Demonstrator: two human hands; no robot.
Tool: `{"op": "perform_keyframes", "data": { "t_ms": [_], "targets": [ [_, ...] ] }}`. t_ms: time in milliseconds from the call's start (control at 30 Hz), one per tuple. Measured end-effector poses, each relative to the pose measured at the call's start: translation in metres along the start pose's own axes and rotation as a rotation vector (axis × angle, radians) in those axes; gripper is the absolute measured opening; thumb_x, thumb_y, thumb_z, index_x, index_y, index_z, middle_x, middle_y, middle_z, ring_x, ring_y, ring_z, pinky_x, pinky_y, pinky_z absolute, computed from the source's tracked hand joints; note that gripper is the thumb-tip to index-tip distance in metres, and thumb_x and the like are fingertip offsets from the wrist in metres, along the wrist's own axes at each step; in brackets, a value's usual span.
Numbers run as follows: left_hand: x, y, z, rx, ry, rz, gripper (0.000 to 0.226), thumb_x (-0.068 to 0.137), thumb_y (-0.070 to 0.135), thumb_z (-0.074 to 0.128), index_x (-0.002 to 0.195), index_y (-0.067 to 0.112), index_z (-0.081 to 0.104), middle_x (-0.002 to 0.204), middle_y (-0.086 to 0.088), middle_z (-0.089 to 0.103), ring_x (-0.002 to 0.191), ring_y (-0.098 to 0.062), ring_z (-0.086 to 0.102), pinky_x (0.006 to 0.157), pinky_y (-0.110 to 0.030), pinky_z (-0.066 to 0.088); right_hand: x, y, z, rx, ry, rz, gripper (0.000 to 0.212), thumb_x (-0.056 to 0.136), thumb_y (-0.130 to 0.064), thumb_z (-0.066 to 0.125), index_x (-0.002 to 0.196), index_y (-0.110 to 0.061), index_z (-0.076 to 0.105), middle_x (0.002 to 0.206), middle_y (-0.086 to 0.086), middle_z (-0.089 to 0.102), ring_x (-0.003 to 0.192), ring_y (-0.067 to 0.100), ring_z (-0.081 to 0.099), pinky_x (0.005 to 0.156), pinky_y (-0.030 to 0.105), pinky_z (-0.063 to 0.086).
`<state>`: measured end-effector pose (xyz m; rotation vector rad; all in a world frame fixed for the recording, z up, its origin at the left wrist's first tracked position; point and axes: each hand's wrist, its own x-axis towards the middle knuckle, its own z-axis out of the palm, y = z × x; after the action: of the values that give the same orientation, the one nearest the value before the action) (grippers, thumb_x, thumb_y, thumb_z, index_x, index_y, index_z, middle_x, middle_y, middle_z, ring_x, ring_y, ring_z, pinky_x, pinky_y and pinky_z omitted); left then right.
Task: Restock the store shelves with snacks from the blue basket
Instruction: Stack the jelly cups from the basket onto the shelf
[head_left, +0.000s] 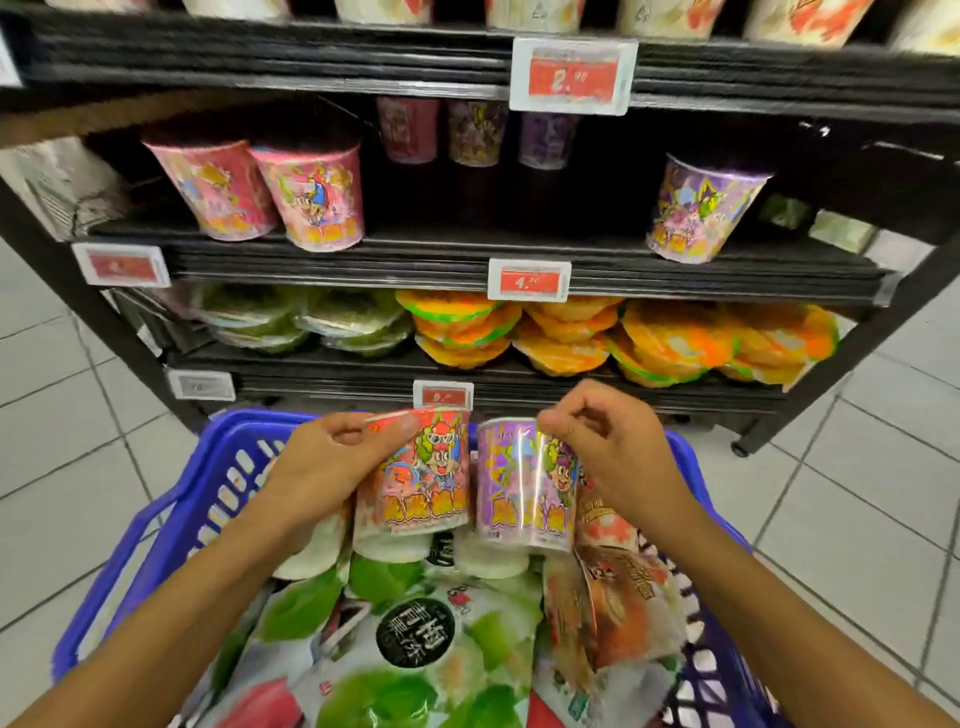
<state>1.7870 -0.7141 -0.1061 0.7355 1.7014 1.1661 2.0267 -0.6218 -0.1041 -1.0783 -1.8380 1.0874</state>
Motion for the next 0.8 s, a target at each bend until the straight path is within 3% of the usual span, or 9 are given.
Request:
{"op": "perform_keyframes", "data": {
  "t_ms": [67,167,233,300,400,467,567,667,800],
  "targets": [
    [0.004,-0.007,0.002,-0.009,-0.003,-0.010,0.077,0.046,0.062,0.078,0.105,0.013,0.069,0.087,-0.003,0.078,0.075,-0.020,0.073,0.063,-0.028,0.052,-0.005,0.006,0.005,-0.029,0.025,0.063,0.022,0.084,-0.020,0.076,0.070,-0.009,0.064,0.060,-0.006,0.059,0.055,0.000,0.051,0.057,0.016,0.041],
    [0.009,-0.017,0.000,-0.040,-0.003,0.019,0.084,0.054,0.064,0.077,0.121,0.016,0.061,0.093,-0.001,0.078,0.085,-0.019,0.074,0.081,-0.036,0.056,-0.009,0.016,0.007,-0.039,0.072,0.167,0.024,0.086,-0.032,0.073,0.075,-0.011,0.068,0.076,0.003,0.067,0.071,0.012,0.061,0.068,0.028,0.049],
    [0.008,-0.019,0.001,-0.019,-0.015,0.029,0.085,0.058,0.068,0.072,0.127,0.021,0.055,0.097,0.001,0.077,0.083,-0.016,0.073,0.071,-0.029,0.055,-0.012,0.017,0.009,-0.106,0.100,0.239,0.029,0.086,-0.047,0.067,0.077,-0.019,0.068,0.084,0.004,0.065,0.079,0.015,0.060,0.069,0.028,0.045],
    [0.005,-0.019,0.003,-0.063,-0.028,0.020,0.079,0.059,0.067,0.069,0.119,0.017,0.060,0.092,0.003,0.078,0.081,-0.013,0.074,0.059,-0.021,0.054,-0.016,0.013,0.011,-0.188,0.107,0.363,0.043,0.083,-0.066,0.057,0.083,-0.023,0.062,0.085,0.001,0.062,0.081,0.014,0.059,0.066,0.027,0.042],
    [-0.001,-0.017,0.010,-0.124,-0.026,0.019,0.066,0.056,0.064,0.066,0.102,0.017,0.063,0.080,0.013,0.076,0.075,-0.004,0.073,0.054,-0.015,0.054,-0.023,0.010,0.013,-0.310,-0.062,0.531,0.064,0.076,-0.080,0.050,0.096,-0.020,0.054,0.093,0.002,0.066,0.090,0.019,0.062,0.075,0.035,0.048],
    [-0.002,-0.017,0.011,-0.129,-0.034,0.017,0.069,0.053,0.067,0.066,0.102,0.019,0.062,0.083,0.012,0.077,0.077,-0.005,0.074,0.060,-0.020,0.057,-0.024,0.005,0.013,-0.254,-0.148,0.593,0.066,0.071,-0.080,0.059,0.102,-0.022,0.054,0.095,-0.004,0.070,0.092,0.015,0.066,0.084,0.039,0.053],
    [0.000,-0.019,0.010,-0.112,-0.047,-0.008,0.078,0.054,0.067,0.069,0.113,0.018,0.060,0.098,0.001,0.077,0.089,-0.013,0.074,0.078,-0.033,0.059,-0.023,-0.001,0.015,-0.079,-0.125,0.611,0.062,0.060,-0.065,0.080,0.102,-0.026,0.056,0.091,-0.007,0.075,0.084,0.013,0.073,0.085,0.043,0.058],
    [-0.002,-0.019,0.008,-0.151,-0.039,0.033,0.072,0.056,0.054,0.073,0.113,0.011,0.060,0.090,-0.001,0.078,0.081,-0.014,0.075,0.066,-0.027,0.058,-0.026,-0.004,0.016,0.105,-0.072,0.623,0.064,0.060,-0.044,0.090,0.109,-0.023,0.054,0.089,-0.002,0.077,0.080,0.017,0.075,0.081,0.045,0.060],
    [-0.003,-0.009,-0.003,-0.217,-0.086,0.086,0.065,0.062,0.051,0.070,0.114,0.013,0.061,0.090,-0.004,0.078,0.078,-0.017,0.075,0.054,-0.021,0.056,-0.026,-0.014,0.005,0.427,-0.065,0.591,0.079,0.052,-0.033,0.090,0.121,-0.019,0.053,0.093,0.004,0.078,0.085,0.022,0.076,0.063,0.028,0.060]
  ]
}}
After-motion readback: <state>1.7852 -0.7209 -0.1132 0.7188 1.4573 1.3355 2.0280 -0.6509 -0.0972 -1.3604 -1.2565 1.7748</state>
